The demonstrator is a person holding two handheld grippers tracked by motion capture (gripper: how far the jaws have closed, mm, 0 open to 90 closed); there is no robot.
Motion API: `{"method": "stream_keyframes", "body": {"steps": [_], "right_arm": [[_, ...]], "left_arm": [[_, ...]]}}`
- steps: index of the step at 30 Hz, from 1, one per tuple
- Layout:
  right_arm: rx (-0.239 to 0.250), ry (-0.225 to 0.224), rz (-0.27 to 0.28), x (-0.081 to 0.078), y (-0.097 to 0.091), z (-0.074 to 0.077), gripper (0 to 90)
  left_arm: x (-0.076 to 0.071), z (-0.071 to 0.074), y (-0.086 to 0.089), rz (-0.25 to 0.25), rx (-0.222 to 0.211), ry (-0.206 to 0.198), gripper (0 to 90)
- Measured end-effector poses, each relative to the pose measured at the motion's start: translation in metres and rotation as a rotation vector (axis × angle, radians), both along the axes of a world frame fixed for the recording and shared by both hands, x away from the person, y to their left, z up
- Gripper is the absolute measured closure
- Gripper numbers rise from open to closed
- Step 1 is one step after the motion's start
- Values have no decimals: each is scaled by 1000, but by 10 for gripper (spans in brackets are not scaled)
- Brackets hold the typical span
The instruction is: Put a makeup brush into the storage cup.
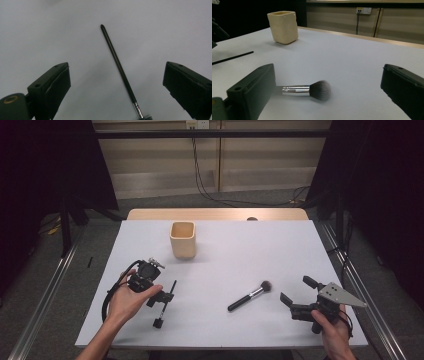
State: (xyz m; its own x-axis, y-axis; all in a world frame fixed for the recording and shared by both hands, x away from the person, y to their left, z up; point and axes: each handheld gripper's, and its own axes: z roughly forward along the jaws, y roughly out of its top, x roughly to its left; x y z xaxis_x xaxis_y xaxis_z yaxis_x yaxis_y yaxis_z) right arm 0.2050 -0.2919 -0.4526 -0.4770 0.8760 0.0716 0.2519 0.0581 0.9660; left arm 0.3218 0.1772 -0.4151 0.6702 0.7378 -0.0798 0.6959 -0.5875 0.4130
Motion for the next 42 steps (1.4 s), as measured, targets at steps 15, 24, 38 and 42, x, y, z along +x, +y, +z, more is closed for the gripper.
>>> {"method": "stream_keyframes", "body": {"steps": [15, 24, 38, 42], "right_arm": [[-5, 5, 5, 1, 0, 0, 0], [1, 11, 5, 1, 0, 0, 0], [-1, 14, 14, 1, 1, -1, 0], [-4, 11, 15, 1, 2, -1, 0]], "left_arm": [[1, -19, -10, 4, 132, 103, 61], [-2, -25, -18, -14, 132, 120, 80], [-3, -35, -26, -26, 230, 164, 134], [-1, -36, -27, -14, 237, 185, 152]]}}
